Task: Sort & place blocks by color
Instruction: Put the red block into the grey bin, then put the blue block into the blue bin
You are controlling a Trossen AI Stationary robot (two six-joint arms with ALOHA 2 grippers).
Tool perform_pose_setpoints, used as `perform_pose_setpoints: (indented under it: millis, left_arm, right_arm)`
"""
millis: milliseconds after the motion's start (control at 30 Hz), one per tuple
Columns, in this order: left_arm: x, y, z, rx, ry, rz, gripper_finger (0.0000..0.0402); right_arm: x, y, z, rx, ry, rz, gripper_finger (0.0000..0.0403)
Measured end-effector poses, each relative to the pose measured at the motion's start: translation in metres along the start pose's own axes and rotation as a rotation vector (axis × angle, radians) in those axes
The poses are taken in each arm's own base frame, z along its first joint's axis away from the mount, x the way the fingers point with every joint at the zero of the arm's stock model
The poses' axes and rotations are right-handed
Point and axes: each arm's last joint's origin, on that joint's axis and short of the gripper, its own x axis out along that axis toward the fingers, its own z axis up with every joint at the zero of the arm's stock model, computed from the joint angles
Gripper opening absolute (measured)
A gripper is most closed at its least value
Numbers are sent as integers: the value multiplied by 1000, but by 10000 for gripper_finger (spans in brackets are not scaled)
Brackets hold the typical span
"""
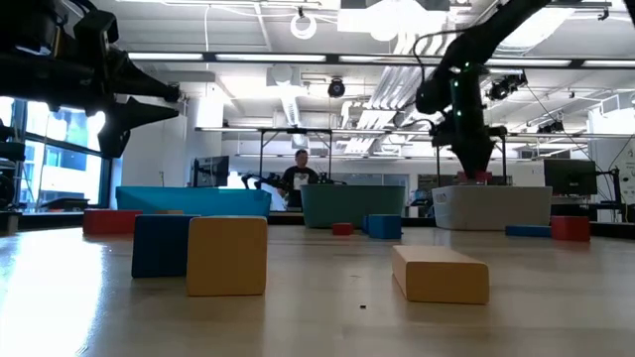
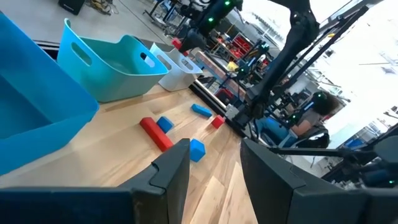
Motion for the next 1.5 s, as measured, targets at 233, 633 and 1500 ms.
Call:
perform_pose_setpoints:
  millis: [233,633,1500]
  left_arm:
    - [0,2,-3,6,28,23,131]
    - [0,3,-4,8,36,30,131]
    - [-1,1,-1,101,39,25,183]
  right_arm:
    - [33,9,8,-31,119,39,103]
    - [54,13,11,-59,193,7,139]
    - [-47,11,-28,119,-58,102,200]
